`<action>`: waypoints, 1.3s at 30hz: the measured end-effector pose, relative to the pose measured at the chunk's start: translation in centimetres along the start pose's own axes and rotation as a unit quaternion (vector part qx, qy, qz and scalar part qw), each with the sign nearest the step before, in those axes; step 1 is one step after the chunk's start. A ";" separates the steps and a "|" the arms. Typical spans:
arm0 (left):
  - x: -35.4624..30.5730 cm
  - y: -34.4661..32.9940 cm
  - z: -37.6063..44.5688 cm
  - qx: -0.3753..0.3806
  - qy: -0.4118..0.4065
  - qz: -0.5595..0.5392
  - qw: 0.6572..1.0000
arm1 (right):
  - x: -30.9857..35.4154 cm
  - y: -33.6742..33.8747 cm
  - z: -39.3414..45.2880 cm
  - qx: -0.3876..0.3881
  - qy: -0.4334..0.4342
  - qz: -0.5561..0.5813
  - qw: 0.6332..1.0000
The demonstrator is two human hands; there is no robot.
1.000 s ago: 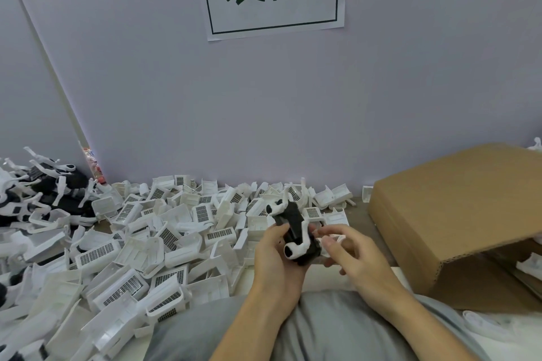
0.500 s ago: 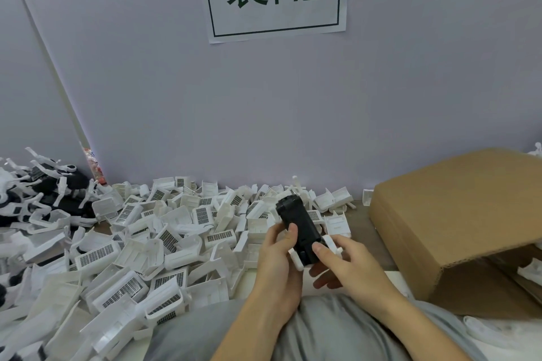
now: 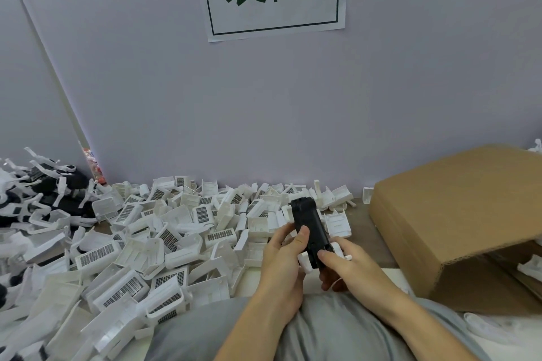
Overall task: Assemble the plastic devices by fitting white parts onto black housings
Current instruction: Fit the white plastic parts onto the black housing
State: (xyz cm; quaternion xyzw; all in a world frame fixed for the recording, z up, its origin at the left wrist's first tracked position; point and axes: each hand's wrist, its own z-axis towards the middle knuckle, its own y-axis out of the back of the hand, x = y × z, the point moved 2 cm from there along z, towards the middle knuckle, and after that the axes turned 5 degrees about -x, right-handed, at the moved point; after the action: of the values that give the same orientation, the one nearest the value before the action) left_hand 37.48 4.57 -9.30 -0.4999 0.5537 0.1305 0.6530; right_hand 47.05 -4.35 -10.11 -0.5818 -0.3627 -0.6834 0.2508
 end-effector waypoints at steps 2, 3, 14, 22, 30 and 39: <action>0.0 0.0 0.0 -0.003 0.000 0.005 1.000 | 0.0 0.1 0.0 0.000 0.005 0.001 1.000; 0.0 0.0 0.1 -0.005 0.002 0.009 1.000 | -0.1 0.1 0.0 0.000 0.007 0.000 1.000; 0.3 0.1 0.3 -0.026 0.017 0.018 0.999 | -0.4 -0.1 0.1 0.012 0.018 -0.019 1.000; 0.3 0.2 0.3 -0.031 0.015 0.022 0.999 | -0.4 0.0 0.1 0.016 0.012 0.011 1.000; 0.3 0.2 0.3 -0.025 0.010 0.027 0.999 | -0.4 -0.2 0.2 0.026 0.017 0.026 0.999; 0.7 0.1 0.7 -0.035 -0.014 0.044 0.998 | -0.5 -0.4 0.0 -0.025 0.074 -0.064 0.995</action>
State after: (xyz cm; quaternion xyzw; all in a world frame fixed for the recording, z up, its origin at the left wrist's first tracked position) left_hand 38.01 4.91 -10.01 -0.4960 0.5613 0.1854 0.6361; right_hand 46.81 -4.14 -10.65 -0.5116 -0.3620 -0.7480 0.2182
